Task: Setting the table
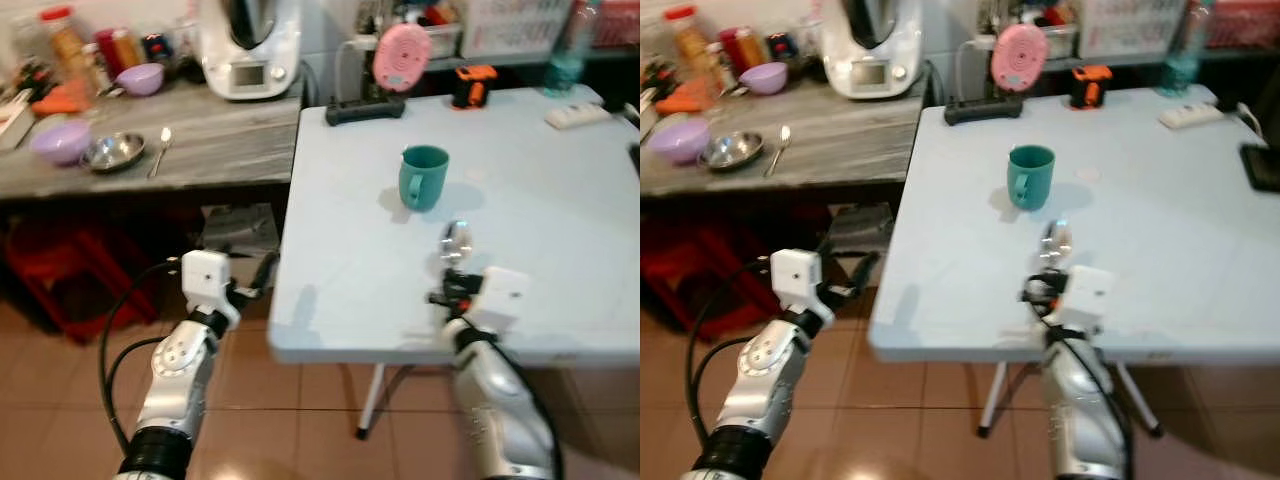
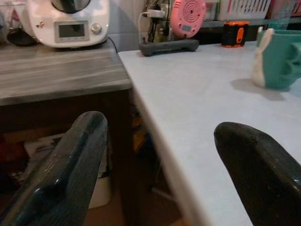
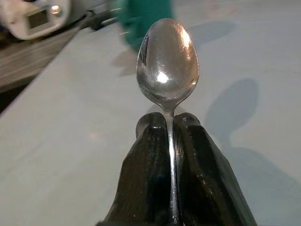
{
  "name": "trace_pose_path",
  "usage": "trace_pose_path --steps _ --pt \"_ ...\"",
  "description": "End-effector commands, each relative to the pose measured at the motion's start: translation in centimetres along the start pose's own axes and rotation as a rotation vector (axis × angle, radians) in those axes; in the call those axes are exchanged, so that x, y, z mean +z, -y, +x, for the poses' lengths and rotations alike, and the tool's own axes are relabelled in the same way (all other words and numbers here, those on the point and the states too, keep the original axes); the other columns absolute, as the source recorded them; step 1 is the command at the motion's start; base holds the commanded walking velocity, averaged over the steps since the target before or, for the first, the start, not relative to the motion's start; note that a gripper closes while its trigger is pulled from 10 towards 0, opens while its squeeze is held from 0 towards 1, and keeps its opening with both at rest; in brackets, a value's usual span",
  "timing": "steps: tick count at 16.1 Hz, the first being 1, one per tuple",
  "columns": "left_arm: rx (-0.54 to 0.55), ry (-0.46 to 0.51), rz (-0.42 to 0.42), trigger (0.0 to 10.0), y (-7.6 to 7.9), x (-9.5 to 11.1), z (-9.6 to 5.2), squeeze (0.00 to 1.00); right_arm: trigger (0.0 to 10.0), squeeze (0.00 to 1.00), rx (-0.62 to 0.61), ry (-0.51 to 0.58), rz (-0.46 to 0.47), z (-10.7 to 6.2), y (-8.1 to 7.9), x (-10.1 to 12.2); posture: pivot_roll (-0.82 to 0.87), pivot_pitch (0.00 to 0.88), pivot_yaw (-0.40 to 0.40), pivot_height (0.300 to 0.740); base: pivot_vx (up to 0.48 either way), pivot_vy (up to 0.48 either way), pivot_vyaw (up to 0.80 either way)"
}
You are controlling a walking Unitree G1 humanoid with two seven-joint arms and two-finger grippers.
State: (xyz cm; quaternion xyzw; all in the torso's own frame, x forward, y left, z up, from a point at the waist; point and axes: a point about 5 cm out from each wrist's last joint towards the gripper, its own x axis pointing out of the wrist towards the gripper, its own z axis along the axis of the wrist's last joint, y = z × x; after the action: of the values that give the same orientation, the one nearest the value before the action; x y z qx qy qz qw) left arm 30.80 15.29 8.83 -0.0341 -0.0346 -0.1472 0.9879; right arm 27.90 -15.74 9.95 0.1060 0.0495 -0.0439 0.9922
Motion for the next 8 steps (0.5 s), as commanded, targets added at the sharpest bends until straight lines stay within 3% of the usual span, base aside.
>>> trace_pose_path --steps 1,8 --pt "-0.012 0.008 0.003 10.0 0.07 0.15 0.11 0.00 10.0 0.00 0.004 0.024 -0.005 0.20 -0.01 0.45 -0.10 0.000 0.128 0.740 0.000 0.476 0.00" --pt "-0.012 0.014 0.007 10.0 0.34 0.22 0.49 0.00 10.0 0.00 0.024 0.054 -0.005 0.26 -0.19 0.73 -0.11 0.000 0.143 0.740 0.000 0.476 0.00"
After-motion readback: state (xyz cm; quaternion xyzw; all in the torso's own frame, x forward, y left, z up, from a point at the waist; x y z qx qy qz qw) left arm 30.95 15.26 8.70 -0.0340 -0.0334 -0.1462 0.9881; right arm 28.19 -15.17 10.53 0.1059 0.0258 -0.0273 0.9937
